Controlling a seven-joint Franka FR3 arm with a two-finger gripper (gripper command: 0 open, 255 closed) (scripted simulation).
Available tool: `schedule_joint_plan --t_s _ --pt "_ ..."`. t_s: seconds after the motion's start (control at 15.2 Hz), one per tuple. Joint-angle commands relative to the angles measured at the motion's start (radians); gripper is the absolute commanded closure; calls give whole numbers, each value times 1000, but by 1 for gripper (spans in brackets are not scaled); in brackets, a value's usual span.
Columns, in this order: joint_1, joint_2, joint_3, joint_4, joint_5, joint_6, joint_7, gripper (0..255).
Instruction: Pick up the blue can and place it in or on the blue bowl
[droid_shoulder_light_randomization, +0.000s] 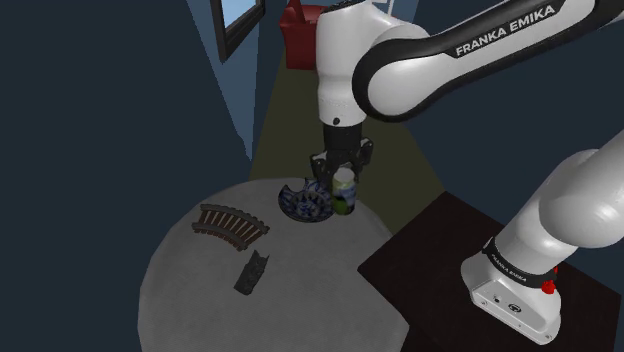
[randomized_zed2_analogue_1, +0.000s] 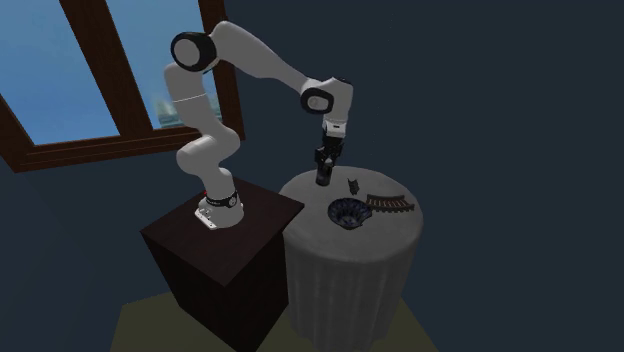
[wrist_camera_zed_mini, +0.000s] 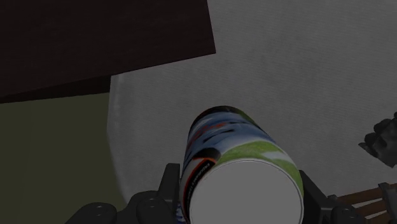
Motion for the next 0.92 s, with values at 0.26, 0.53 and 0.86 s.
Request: schedule_joint_plan --t_s 0.26,0.53,0.86 --pt "-61 193 -22 221 -128 -55 0 255" --pt "-75 325 -41 389 -205 -111 -1 255" --pt "-71 353 -44 350 -222 -49 12 255"
